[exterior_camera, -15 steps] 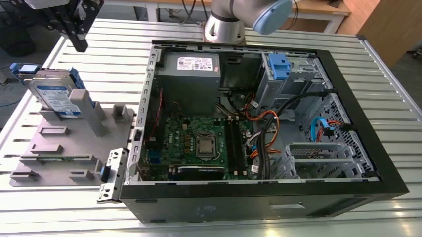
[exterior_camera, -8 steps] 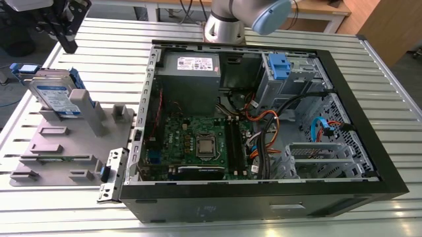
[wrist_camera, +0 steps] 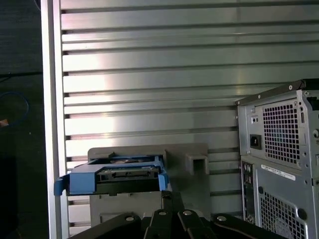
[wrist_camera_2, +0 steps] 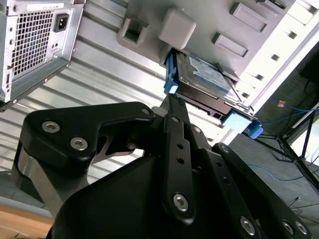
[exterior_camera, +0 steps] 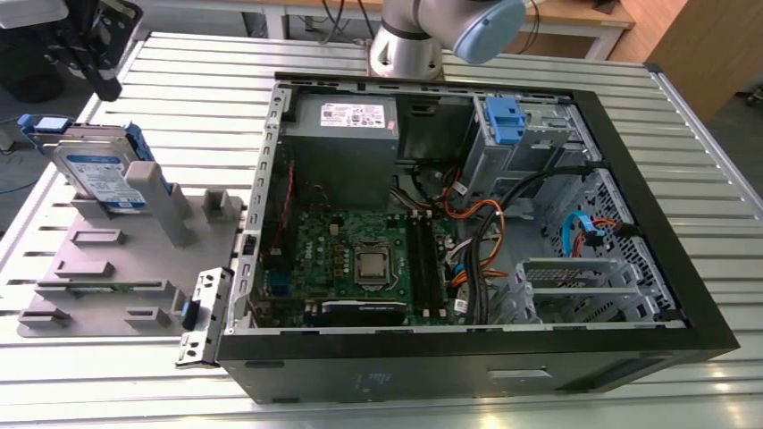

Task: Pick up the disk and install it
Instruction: 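Reach for the disk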

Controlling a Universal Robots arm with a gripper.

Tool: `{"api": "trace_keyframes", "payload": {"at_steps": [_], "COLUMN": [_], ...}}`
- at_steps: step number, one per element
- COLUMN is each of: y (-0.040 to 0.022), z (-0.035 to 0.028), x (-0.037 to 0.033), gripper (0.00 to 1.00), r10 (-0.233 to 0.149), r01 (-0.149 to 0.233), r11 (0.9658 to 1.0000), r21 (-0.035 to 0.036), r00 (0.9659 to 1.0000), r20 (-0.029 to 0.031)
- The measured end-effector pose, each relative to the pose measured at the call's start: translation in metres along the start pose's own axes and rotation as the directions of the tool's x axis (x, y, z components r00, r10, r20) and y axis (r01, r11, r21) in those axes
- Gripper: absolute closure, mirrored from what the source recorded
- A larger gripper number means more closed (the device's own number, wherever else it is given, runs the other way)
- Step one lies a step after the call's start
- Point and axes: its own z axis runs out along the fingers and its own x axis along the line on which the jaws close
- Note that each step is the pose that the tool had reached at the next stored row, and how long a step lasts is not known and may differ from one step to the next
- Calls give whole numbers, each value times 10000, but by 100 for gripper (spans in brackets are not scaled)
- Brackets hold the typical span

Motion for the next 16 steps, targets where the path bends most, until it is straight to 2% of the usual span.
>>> {"api": "trace_keyframes", "payload": {"at_steps": [16], "y": [-31], "z": [140], "x": [378], "gripper": [89], "r10": [0], "r01": [0], "r11": [10000], "r21": [5], "r00": [10000], "r20": [0]}}
